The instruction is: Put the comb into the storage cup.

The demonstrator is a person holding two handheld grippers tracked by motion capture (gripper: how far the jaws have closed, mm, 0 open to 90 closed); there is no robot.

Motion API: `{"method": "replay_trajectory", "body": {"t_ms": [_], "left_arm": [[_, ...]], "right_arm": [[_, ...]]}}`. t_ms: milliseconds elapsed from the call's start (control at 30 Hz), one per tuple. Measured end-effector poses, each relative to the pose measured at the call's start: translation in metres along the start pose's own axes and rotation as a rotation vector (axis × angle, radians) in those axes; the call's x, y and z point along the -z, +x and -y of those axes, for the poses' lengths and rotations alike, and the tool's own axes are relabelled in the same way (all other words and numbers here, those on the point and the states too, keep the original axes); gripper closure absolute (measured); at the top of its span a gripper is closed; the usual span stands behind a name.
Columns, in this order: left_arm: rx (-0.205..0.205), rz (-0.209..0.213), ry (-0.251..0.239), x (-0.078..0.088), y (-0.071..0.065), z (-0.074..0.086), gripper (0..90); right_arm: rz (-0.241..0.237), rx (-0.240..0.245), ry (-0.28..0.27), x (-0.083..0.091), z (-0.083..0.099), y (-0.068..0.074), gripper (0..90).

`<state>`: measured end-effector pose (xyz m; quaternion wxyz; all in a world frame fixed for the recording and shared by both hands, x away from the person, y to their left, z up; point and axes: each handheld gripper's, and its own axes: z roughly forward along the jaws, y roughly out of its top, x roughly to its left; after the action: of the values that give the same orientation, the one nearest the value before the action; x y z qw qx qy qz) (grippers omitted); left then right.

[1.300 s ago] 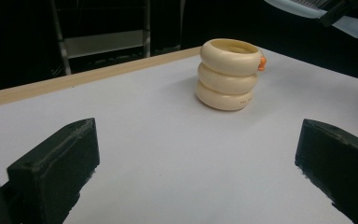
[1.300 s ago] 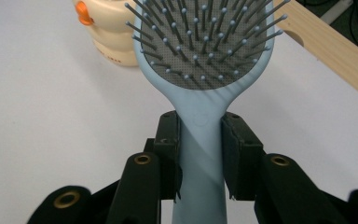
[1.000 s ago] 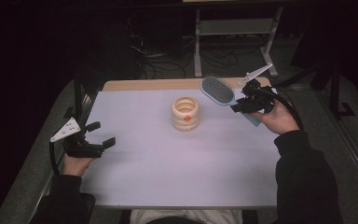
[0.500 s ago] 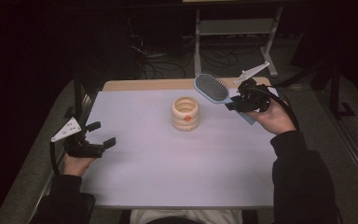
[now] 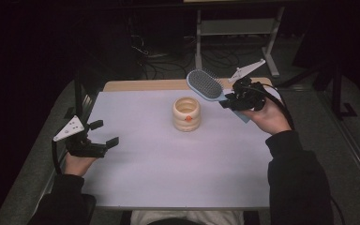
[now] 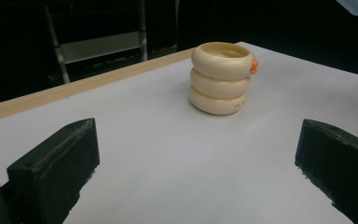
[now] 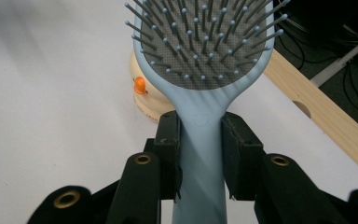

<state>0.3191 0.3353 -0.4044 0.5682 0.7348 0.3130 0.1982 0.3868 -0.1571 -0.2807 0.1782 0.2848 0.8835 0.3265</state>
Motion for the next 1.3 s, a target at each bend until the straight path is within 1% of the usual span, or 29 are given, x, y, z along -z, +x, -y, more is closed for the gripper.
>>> {"method": "replay_trajectory", "body": {"t_ms": [33,100,167,333,400,600,667,733,833,967,1033,1133,1300], "left_arm": [[0.000,0.003,0.000,-0.001,-0.001,-0.001,0.0],[0.001,0.019,0.020,-0.004,-0.002,-0.003,0.0],[-0.006,0.020,0.038,-0.007,-0.003,-0.004,0.0],[0.008,0.014,0.054,-0.012,-0.004,-0.007,0.0],[0.014,0.019,0.054,-0.014,-0.004,-0.010,0.0],[0.009,0.038,0.042,-0.023,-0.008,-0.025,0.0],[0.019,0.048,0.041,-0.030,-0.008,-0.030,0.0],[0.020,0.053,0.044,-0.036,-0.009,-0.034,0.0],[0.015,0.062,0.048,-0.044,-0.011,-0.040,0.0],[0.006,0.072,0.051,-0.050,-0.014,-0.048,0.0],[0.012,0.077,0.052,-0.053,-0.014,-0.052,0.0],[0.039,0.087,0.041,-0.057,-0.014,-0.056,0.0],[0.051,0.081,0.030,-0.063,-0.016,-0.064,0.0]], "right_arm": [[-0.002,0.001,-0.001,0.000,-0.001,0.001,68.2],[-0.005,0.009,-0.006,-0.002,-0.003,0.003,68.2],[-0.008,0.013,-0.009,-0.003,-0.005,0.005,68.2],[-0.017,0.032,-0.022,-0.007,-0.009,0.011,68.2],[-0.021,0.042,-0.023,-0.007,-0.011,0.013,68.3],[-0.028,0.055,-0.037,-0.008,-0.014,0.019,68.2],[-0.031,0.057,-0.043,-0.008,-0.014,0.020,68.2],[-0.040,0.051,-0.045,-0.010,-0.014,0.020,68.2],[-0.041,0.053,-0.041,-0.011,-0.014,0.021,68.2],[-0.042,0.052,-0.047,-0.012,-0.014,0.023,68.2],[-0.044,0.051,-0.050,-0.012,-0.015,0.023,68.2],[-0.044,0.053,-0.058,-0.013,-0.016,0.023,68.2],[-0.047,0.052,-0.072,-0.015,-0.018,0.025,68.2]]}}
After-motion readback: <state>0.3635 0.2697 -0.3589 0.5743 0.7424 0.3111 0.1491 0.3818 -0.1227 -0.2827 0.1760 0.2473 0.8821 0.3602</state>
